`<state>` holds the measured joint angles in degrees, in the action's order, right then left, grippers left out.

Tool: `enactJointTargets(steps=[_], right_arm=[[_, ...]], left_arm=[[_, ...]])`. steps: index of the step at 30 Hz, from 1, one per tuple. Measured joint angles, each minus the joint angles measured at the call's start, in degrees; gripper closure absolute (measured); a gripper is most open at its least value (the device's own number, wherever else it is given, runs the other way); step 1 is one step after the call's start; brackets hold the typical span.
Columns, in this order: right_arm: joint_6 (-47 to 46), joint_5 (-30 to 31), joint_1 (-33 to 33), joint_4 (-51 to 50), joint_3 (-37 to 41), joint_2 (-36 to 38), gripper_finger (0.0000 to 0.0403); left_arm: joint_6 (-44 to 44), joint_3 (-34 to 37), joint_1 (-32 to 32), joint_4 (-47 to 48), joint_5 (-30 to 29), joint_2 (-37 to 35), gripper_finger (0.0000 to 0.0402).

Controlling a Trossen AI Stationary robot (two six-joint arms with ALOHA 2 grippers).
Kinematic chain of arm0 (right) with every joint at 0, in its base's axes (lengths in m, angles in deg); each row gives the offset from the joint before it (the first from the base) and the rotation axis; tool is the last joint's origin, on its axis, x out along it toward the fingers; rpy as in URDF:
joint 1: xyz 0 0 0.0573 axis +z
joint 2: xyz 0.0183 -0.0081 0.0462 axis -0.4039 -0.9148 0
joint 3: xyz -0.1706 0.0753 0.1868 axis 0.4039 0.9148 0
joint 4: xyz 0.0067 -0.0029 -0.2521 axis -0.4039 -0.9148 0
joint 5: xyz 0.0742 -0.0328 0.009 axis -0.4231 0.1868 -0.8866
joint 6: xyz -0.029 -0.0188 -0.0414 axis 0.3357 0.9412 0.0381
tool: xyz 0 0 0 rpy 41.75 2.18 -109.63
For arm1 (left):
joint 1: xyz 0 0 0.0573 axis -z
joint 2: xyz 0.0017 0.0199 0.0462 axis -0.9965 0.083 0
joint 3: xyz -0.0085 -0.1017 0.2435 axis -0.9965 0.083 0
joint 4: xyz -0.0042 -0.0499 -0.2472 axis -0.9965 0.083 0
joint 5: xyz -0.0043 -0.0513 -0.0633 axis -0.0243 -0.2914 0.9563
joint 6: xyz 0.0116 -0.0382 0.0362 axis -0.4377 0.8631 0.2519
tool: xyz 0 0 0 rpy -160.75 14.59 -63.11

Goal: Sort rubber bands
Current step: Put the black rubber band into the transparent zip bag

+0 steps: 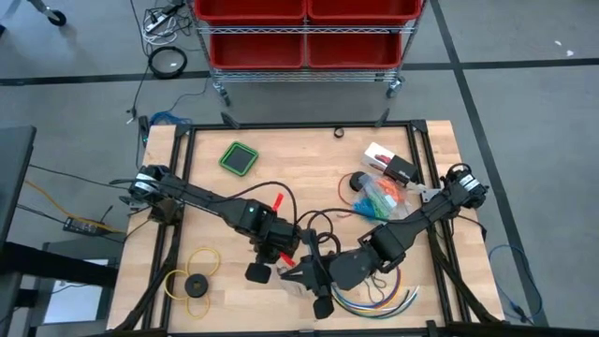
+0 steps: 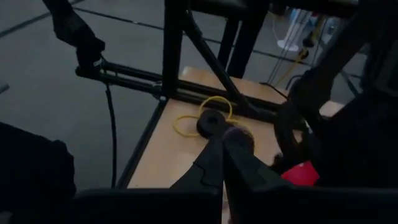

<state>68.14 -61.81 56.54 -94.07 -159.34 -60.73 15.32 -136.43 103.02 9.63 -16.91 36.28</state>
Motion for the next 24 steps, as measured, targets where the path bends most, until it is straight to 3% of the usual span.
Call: enactJointTargets(steps=[3,17,24], right_arm=[[-1.0,0.1,0.1,-1.3,0.0,0.0,0.0403],[-10.6,-1.0,0.2,-8.6,0.0,0.0,0.0401],[-13.0,-2.2,1.0,-9.8,0.0,0.0,0.0364]], left_arm=[[0.1,0.0,0.0,-1.8,2.7,0.0,0.0401],[1.2,0.0,-0.1,-3.7,3.7,0.0,0.0401],[1.2,0.0,-0.1,-3.7,3.7,0.0,0.0401]])
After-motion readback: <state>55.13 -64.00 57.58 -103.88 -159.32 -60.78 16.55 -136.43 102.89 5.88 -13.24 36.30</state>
